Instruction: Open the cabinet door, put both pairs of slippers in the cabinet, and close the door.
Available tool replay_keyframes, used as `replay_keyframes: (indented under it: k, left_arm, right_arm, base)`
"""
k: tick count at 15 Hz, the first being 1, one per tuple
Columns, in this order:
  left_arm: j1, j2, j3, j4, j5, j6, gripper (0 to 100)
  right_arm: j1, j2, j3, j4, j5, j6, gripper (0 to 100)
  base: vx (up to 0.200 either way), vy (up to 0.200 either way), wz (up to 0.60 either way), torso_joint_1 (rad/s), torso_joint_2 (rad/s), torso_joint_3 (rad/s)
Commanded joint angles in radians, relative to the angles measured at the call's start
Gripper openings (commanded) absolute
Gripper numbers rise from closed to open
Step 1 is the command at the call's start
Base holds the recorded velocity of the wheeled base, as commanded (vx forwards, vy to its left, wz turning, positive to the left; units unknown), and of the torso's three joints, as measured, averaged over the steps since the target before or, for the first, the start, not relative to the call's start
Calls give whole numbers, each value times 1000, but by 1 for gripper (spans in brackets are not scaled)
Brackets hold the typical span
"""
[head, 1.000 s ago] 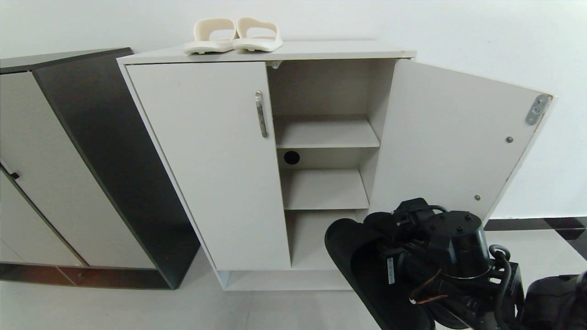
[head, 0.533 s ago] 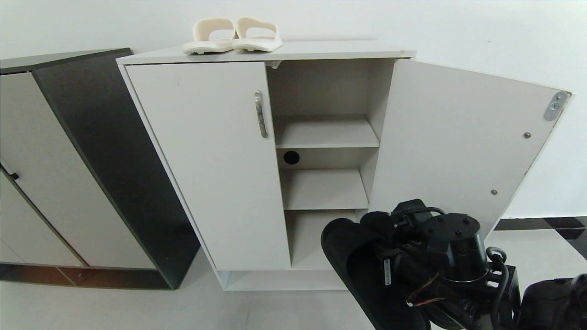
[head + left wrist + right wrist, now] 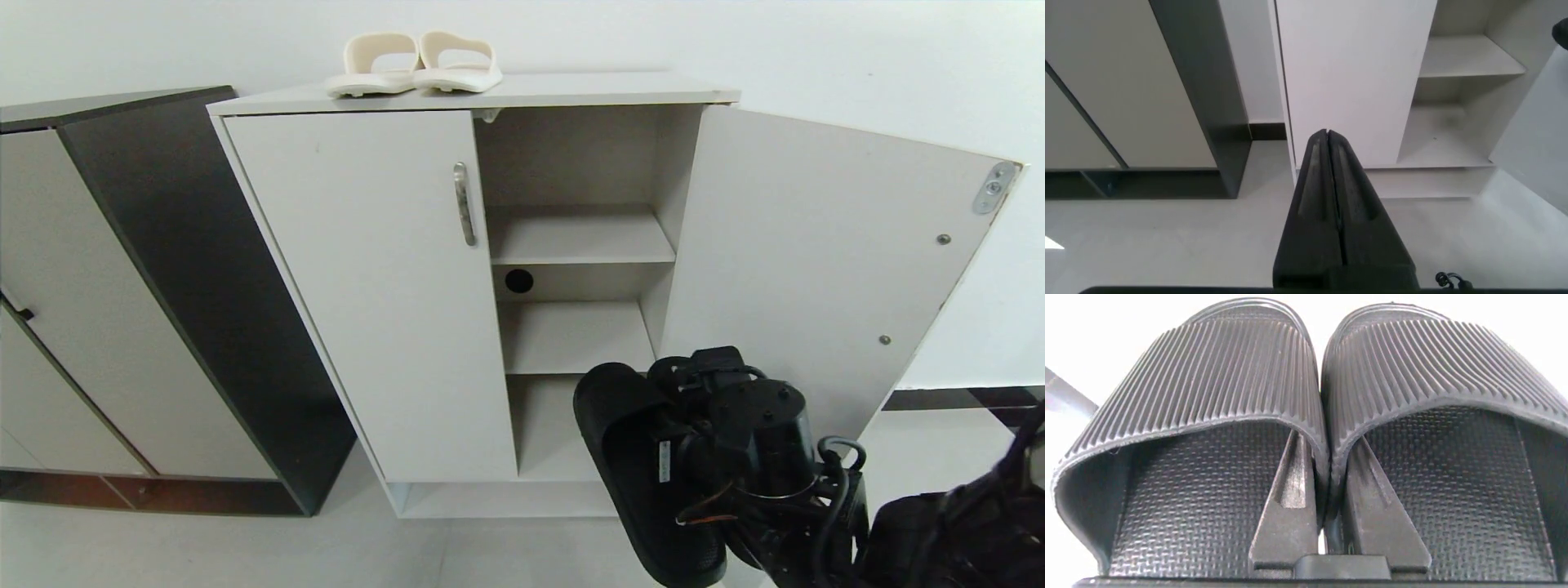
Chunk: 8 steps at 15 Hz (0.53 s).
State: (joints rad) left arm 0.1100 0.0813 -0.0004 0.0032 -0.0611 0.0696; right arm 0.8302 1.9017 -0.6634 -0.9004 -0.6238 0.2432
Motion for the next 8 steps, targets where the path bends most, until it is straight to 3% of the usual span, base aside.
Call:
replay_keyframes:
  k: [1,3,7,8]
  left_arm:
    - [0,8,0,0,0,-1,0]
    - [0,8,0,0,0,1,0]
    - [0,8,0,0,0,-1,0]
    - [0,8,0,0,0,-1,0]
  right_arm:
    - [-2,96,-48,-21,-73,2,0]
    - [-2,152,-120,-23,-135,2,0]
    - [-2,214,-182,-25,-166,2,0]
    - [-5,215,-182,-25,-168,4,0]
  base:
    - [0,0,0,0,0,0]
    - [0,0,0,0,0,0]
    - [0,200,0,1,1,4]
    - [0,0,0,0,0,0]
